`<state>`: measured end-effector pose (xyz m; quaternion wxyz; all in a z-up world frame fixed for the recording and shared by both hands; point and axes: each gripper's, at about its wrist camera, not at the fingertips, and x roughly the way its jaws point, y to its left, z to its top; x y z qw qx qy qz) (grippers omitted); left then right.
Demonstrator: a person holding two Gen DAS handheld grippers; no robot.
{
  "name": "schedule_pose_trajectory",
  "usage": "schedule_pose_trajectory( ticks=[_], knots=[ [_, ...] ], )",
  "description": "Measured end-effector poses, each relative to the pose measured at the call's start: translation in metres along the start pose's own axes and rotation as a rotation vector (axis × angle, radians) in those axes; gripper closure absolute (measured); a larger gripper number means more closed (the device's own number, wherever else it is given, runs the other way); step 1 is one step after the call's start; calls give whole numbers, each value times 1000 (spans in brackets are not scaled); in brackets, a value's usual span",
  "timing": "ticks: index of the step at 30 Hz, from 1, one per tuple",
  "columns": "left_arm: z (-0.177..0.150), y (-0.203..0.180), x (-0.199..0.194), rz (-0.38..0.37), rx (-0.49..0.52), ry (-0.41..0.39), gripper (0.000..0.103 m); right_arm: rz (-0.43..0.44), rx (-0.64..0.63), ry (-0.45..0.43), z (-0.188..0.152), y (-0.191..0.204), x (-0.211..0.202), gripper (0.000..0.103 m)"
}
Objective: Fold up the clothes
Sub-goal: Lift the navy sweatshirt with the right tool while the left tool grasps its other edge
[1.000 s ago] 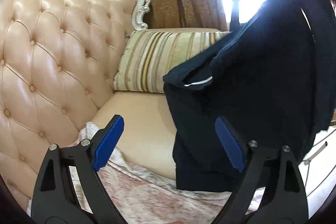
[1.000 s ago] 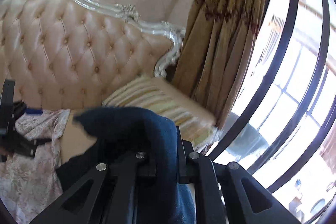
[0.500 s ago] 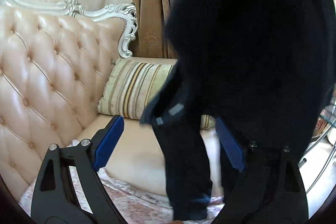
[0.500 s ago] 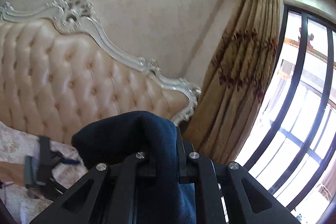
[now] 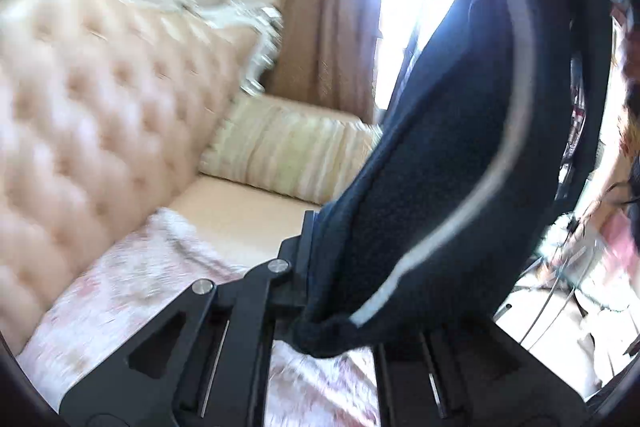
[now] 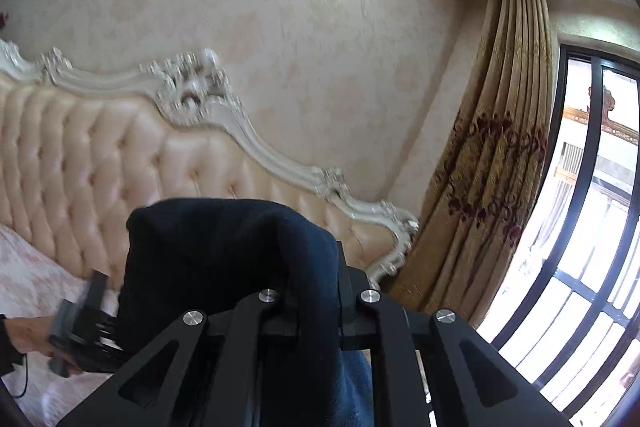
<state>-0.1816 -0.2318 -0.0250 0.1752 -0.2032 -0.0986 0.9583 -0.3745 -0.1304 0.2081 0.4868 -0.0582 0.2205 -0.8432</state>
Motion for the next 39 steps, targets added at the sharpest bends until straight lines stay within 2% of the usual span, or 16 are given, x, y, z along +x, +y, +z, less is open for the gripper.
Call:
schedule_pose_trajectory(
  ticks=[5,10,12,17,21,26,29,32,35,39],
  knots=[
    [43,-24,-178,250,-6,-136,97,85,92,-137,28,14,-56,93],
    [77,-76,-317,505,29,-189,97,197,183,-228,50,29,-106,93],
    [75,-96,-363,588,36,-201,97,247,207,-242,52,40,-121,93],
    [39,-142,-461,775,10,-226,97,377,244,-233,44,78,-150,93],
    [-10,-154,-491,898,-15,-191,97,461,252,-194,19,122,-170,93],
    [-75,-147,-510,969,-135,-113,97,508,260,-106,-35,182,-186,93],
    [-105,-150,-501,1002,-178,-61,97,505,234,-59,-67,213,-193,93],
    [-120,-142,-484,1018,-189,-16,97,506,206,12,-98,235,-189,93],
    [-125,-116,-462,1020,-207,30,97,510,193,88,-121,248,-169,93],
    [-130,-50,-425,1023,-256,125,97,490,157,155,-141,272,-130,93]
  ],
)
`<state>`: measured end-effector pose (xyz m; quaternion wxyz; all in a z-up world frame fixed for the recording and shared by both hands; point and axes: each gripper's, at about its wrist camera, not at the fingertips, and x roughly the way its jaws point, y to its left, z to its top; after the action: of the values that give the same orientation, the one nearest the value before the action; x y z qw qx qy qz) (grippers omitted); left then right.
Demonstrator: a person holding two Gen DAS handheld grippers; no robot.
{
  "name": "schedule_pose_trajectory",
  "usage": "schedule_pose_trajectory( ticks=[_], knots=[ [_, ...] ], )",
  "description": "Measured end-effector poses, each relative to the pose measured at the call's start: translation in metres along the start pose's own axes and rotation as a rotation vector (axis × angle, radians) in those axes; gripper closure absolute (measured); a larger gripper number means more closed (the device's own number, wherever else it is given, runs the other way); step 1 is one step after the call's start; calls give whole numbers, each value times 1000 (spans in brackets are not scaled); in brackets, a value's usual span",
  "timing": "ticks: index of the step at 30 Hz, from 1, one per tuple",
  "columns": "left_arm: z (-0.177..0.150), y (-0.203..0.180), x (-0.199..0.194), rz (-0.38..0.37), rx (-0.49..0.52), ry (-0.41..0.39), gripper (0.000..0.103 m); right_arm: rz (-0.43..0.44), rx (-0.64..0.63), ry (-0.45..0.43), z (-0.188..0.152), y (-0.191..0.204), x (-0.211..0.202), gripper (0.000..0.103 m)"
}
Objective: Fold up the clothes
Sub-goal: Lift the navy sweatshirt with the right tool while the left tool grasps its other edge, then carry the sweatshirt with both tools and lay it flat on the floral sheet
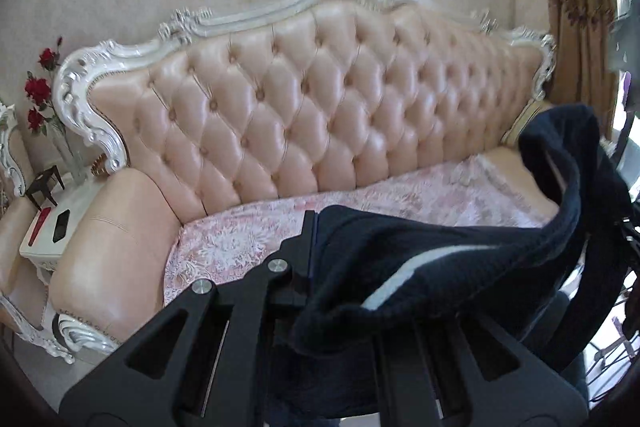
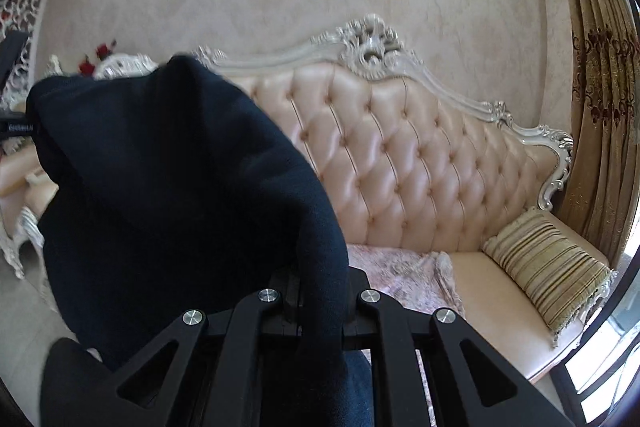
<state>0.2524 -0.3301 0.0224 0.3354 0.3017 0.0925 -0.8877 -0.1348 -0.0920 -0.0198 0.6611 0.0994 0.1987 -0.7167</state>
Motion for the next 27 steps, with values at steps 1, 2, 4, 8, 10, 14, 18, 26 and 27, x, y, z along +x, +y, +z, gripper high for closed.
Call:
schedule_pose_trajectory(
  ticks=[1,2,4,8,10,14,18,26,27],
  knots=[
    [3,0,20,2,5,24,97,-11,-7,11,-2,-1,15,93],
    [7,0,44,8,13,52,97,-23,-14,23,-3,-2,33,93],
    [14,0,92,9,17,113,97,-37,-19,59,-8,-10,77,93],
    [28,-9,189,-4,42,242,97,-59,-8,148,-18,-25,157,93],
    [32,-15,239,-3,61,304,97,-72,-11,197,-21,-33,197,93],
    [27,-15,344,20,58,432,97,-67,-24,286,-31,-42,276,93],
    [9,-12,424,26,27,512,97,-35,-24,365,-45,-46,346,93],
    [-33,0,513,24,-35,597,94,1,-75,514,-90,-37,448,93],
    [-37,-1,517,23,-31,599,94,2,-69,536,-98,-39,456,92]
  ],
)
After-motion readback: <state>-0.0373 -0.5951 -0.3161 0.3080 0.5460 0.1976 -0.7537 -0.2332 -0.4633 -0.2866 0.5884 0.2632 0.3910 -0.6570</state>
